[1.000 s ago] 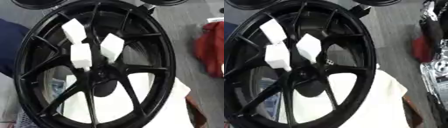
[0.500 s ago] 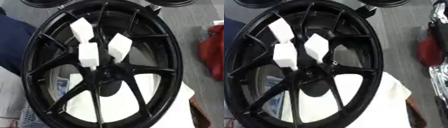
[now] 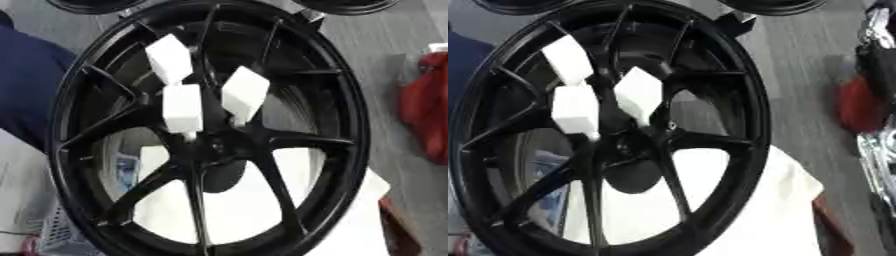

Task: Pull the pin out of the wheel hub.

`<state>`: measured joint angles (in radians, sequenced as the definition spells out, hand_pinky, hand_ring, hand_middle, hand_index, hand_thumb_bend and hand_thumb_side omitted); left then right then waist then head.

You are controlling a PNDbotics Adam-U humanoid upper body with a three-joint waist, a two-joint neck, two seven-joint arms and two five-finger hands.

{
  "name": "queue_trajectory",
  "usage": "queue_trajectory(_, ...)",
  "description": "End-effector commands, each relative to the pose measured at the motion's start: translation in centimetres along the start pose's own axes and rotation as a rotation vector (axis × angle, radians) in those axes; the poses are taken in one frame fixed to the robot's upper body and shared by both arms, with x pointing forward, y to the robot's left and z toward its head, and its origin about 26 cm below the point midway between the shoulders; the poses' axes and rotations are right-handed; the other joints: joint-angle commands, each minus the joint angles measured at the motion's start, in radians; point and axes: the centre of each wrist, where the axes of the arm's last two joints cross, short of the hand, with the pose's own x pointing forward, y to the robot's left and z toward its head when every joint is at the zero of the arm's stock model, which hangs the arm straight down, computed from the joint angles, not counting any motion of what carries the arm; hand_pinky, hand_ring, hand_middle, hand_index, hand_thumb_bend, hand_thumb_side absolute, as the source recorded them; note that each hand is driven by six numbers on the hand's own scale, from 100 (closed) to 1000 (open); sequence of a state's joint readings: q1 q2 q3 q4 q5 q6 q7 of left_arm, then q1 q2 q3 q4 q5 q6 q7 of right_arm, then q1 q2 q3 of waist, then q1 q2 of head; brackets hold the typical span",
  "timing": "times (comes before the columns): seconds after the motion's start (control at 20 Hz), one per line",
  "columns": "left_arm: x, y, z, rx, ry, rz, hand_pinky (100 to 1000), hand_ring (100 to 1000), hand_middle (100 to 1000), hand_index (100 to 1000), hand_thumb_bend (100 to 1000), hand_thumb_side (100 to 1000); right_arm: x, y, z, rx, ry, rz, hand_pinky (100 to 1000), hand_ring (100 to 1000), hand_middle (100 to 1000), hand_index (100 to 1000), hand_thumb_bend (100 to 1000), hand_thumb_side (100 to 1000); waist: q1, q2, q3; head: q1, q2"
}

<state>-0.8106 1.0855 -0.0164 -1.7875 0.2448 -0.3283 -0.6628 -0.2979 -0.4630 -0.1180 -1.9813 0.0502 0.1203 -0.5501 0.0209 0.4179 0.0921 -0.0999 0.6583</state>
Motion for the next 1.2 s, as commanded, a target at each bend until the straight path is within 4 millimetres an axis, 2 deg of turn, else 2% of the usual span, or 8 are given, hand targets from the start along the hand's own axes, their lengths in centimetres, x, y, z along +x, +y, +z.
queue_trajectory(0.05, 2.4, 0.7, -0.7, -0.148, 0.008, -0.152, 844, 783, 797, 887, 100, 466, 0.6, -0.4, -0.4, -0.002, -0.025, -0.002, 790, 667, 583, 815, 100, 527, -0.002, -0.026, 0.0, 0.002, -0.001)
queue_trajectory(0.3, 4.3, -0.8, -2.1, -0.291, -0.022, -0.247, 849, 807, 806, 887, 184, 443, 0.7, -0.2, -0.3, 0.007, -0.022, -0.012, 790, 664, 581, 814, 100, 529, 0.0, -0.023, -0.002, 0.007, -0.007)
queue_trajectory(0.55, 5.2, -1.4, -3.2, -0.37, -0.054, -0.285, 856, 816, 811, 886, 235, 404, 0.7, 0.0, -0.2, 0.02, -0.017, -0.02, 790, 661, 579, 814, 100, 529, 0.001, -0.024, -0.004, 0.011, -0.008)
queue_trajectory(0.75, 5.1, -1.5, -4.1, -0.407, -0.074, -0.285, 856, 813, 808, 883, 242, 394, 0.7, 0.1, -0.1, 0.028, -0.015, -0.022, 790, 660, 577, 814, 100, 529, 0.003, -0.024, -0.008, 0.015, -0.009)
queue_trajectory(1.05, 4.6, -2.1, -5.5, -0.46, -0.102, -0.28, 855, 788, 768, 870, 273, 426, 0.7, 0.1, -0.1, 0.035, -0.012, -0.024, 790, 657, 569, 814, 100, 529, 0.004, -0.023, -0.017, 0.019, -0.008)
queue_trajectory(1.2, 4.2, -2.6, -6.5, -0.484, -0.11, -0.295, 861, 802, 778, 868, 318, 419, 0.8, 0.2, -0.1, 0.039, -0.013, -0.028, 790, 656, 568, 813, 100, 529, 0.006, -0.022, -0.022, 0.023, -0.008)
